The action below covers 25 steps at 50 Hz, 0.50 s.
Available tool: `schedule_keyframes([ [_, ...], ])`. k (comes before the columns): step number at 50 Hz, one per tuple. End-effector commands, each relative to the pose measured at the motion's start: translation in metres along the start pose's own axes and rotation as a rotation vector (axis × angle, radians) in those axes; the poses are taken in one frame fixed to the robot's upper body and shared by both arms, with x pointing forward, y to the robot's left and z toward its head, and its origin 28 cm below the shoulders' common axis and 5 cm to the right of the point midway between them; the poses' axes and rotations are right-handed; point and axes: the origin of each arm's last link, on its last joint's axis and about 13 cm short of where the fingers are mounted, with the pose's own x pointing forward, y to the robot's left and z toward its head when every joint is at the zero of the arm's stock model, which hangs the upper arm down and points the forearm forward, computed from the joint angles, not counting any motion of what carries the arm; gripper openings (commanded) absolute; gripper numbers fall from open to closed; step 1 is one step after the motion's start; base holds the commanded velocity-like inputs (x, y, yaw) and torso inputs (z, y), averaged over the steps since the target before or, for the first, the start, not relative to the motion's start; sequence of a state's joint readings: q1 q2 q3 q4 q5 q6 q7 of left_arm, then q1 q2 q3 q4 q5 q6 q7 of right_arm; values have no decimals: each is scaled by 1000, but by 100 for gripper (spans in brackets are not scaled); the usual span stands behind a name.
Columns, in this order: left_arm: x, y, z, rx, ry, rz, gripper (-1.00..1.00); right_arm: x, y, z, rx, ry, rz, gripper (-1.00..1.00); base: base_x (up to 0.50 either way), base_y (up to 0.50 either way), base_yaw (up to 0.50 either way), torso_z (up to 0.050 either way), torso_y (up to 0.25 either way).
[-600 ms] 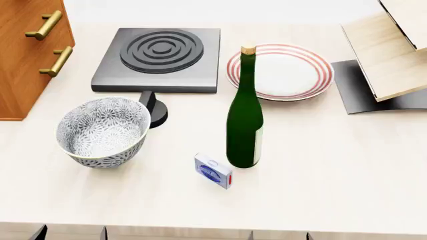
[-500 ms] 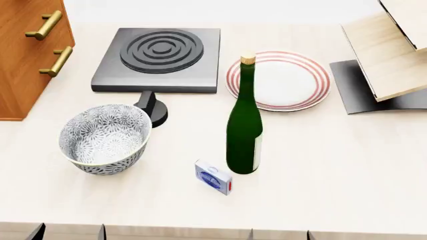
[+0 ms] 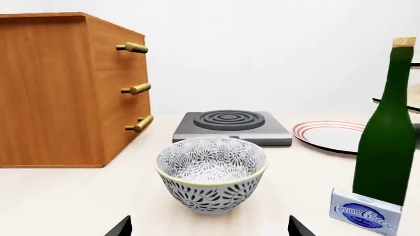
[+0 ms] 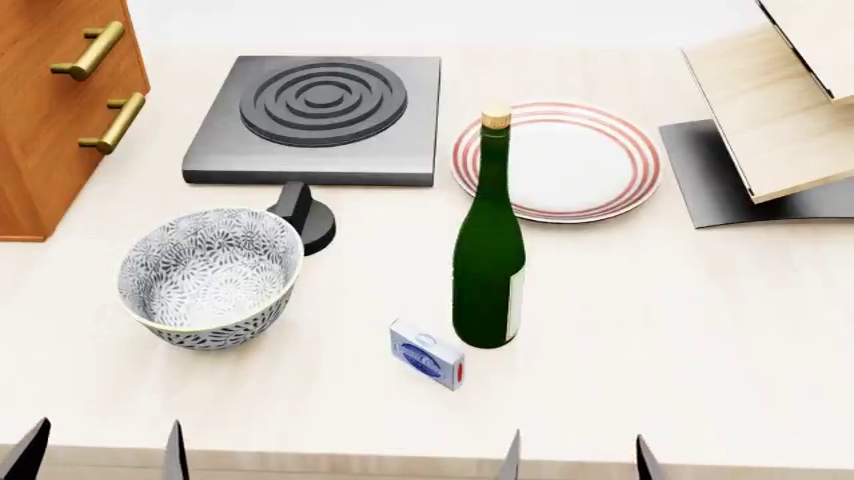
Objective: Pick up the akita bowl and put it on the plate.
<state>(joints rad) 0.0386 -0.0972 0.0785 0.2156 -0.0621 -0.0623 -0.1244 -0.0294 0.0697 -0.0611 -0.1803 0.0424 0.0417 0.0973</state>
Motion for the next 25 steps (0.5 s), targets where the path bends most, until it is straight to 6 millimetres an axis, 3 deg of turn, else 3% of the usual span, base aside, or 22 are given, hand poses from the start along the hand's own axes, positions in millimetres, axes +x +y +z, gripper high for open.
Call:
schedule_keyframes([
  [1,-8,0,32,-5,-88,-7,100,-6,-2,28,7,-85,-15,100,0,0,0,0,0],
  [12,-20,4,55,-3,-178,17,100,-18,-4,49,23,-155,-11,100,0,0,0,0,0],
  [25,-21,10,58,-19,-198,43,100,-18,-8,49,27,-157,-29,100,0,0,0,0,0],
])
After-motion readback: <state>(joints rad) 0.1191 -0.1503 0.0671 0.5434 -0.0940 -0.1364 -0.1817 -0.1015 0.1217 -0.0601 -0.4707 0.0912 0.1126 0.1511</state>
